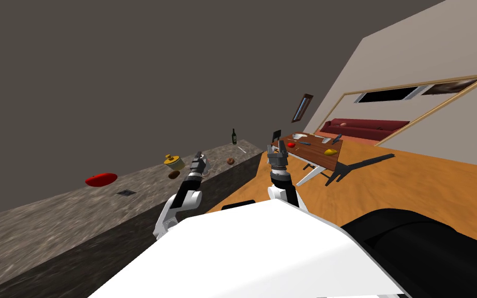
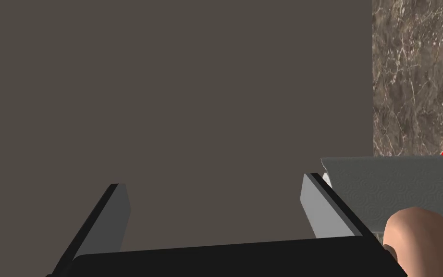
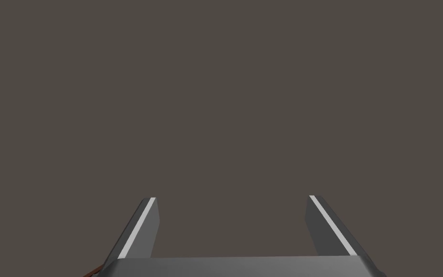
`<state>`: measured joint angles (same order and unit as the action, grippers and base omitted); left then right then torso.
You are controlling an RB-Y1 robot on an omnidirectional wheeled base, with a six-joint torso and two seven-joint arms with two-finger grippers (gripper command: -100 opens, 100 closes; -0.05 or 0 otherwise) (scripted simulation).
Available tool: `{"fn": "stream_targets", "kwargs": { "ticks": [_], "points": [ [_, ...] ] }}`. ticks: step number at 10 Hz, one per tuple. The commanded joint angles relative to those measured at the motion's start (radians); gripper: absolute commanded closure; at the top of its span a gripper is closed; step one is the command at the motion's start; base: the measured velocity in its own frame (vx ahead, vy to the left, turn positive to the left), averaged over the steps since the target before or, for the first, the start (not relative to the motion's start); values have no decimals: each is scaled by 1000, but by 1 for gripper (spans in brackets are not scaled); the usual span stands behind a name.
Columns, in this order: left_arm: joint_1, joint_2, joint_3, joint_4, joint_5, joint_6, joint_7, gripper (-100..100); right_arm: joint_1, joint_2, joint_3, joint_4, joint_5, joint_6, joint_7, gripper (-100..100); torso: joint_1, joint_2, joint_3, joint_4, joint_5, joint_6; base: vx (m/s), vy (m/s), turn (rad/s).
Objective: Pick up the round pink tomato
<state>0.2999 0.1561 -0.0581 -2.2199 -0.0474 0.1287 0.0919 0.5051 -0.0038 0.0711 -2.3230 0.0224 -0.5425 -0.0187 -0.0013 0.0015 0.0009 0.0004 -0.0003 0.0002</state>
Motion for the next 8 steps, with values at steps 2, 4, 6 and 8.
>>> {"fn": "stream_targets", "kwargs": {
  "ticks": [2, 4, 6, 8],
  "points": [
    [-27, 7, -6, 19, -2, 74, 0, -100, 0, 0, 0, 0, 0, 0, 0, 0, 0, 0, 0, 0, 0, 0, -25, -9, 9],
    [-43, 8, -11, 31, -5, 121, -1, -100, 0, 0, 0, 0, 0, 0, 0, 0, 0, 0, 0, 0, 0, 0, -18, -15, 2],
    [-59, 9, -16, 44, -8, 170, -2, -100, 0, 0, 0, 0, 0, 0, 0, 0, 0, -1, 0, 0, 0, 0, -15, -14, -5],
    [-75, 9, -20, 56, -11, 219, -4, -100, 0, 0, 0, 0, 0, 0, 0, 0, 0, -1, 0, 0, 0, 0, -14, -18, -19]
  ]
}}
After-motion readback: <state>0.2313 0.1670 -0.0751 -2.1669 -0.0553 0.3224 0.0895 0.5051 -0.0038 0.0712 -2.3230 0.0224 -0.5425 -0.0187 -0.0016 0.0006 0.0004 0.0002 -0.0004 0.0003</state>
